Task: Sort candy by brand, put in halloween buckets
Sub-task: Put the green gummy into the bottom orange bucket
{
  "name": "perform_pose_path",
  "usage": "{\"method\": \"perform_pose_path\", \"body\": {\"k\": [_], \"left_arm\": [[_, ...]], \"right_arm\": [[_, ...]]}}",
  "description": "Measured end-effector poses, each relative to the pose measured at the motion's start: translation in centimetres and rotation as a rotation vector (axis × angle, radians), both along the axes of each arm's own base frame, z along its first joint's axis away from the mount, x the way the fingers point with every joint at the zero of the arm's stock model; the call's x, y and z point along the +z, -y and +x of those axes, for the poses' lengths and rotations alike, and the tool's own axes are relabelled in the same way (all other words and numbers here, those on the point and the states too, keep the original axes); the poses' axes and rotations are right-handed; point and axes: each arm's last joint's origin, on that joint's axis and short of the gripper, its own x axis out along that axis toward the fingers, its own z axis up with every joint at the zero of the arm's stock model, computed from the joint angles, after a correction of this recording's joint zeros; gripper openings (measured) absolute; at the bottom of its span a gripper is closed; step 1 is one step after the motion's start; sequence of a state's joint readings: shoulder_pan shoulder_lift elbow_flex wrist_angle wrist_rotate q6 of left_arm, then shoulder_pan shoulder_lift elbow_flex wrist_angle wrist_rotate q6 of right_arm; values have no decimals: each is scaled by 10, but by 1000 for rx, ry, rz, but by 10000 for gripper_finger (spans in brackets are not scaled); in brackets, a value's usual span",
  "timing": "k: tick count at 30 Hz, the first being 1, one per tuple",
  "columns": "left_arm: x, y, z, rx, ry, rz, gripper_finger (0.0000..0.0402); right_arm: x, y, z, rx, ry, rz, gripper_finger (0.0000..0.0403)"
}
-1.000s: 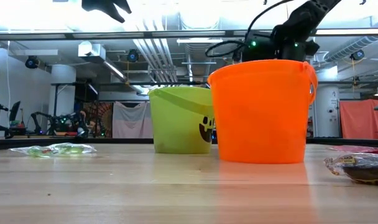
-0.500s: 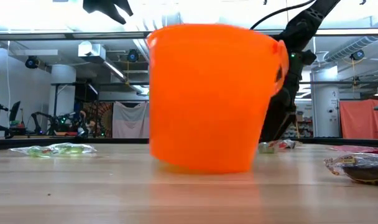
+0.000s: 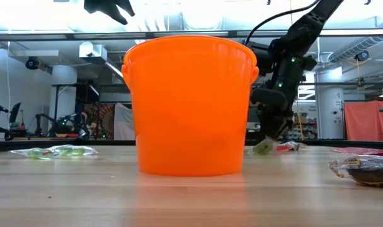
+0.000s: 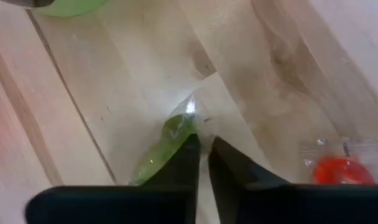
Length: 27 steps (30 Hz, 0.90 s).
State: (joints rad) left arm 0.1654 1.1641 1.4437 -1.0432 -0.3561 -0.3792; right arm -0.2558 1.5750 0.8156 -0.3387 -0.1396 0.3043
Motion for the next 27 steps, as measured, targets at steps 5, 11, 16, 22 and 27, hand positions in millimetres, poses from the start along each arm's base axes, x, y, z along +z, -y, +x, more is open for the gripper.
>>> {"method": "perform_pose_path", "body": {"k": [5, 11, 16, 22, 27], "left_arm": [[-3, 4, 0, -93, -13, -87, 189], [-12, 28, 2, -245, -84, -273, 189], [-19, 61, 10, -334, -135, -308, 189], [-42, 106, 26, -404, -199, -189, 189], [-69, 132, 40, -458, -161, -177, 189]], "right_arm": [[22, -2, -6, -21, 62, 21, 10], [75, -15, -22, -9, 220, 32, 9], [126, -38, -29, 96, 484, 70, 9], [159, -83, -10, 227, 671, 84, 9], [157, -116, 17, 256, 626, 29, 9]]}}
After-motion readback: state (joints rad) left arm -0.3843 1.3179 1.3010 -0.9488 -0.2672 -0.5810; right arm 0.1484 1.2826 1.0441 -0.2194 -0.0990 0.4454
